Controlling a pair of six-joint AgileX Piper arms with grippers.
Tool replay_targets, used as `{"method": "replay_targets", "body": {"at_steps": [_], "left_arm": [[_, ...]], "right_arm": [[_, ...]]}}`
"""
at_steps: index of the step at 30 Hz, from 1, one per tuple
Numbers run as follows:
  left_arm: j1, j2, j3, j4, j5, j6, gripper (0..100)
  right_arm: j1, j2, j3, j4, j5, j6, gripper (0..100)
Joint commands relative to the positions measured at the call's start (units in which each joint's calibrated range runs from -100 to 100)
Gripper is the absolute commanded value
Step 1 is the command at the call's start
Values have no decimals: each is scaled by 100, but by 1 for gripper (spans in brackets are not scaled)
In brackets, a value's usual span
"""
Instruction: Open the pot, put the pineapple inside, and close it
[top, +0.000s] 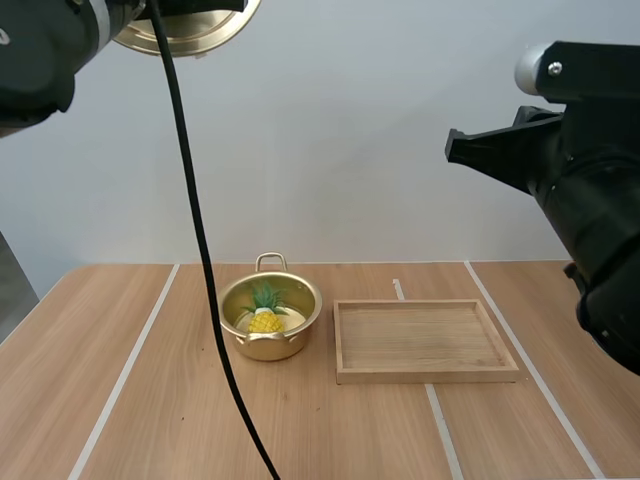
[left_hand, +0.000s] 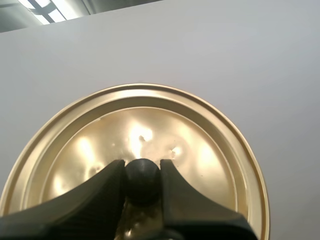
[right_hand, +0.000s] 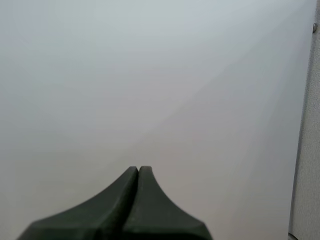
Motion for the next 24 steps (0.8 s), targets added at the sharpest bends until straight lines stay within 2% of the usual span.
{"method": "replay_targets", "body": {"at_steps": [1,6,9,24], "left_arm": [[-18,-39,-1,-95,28,-87,0],[-18,267,-1,-84,683,-18,0],[-18,525,-1,-59,1109,-9,0],[-18,1709,-1,-69,2969,-9,0]], "right_arm": [[-141,-141,155,0,400,0,0],[-464,-166,272,0,1827,0,0],[-511,-166,344,0,2482,0,0],[-585,-155,1223,0,2201,0,0]]}}
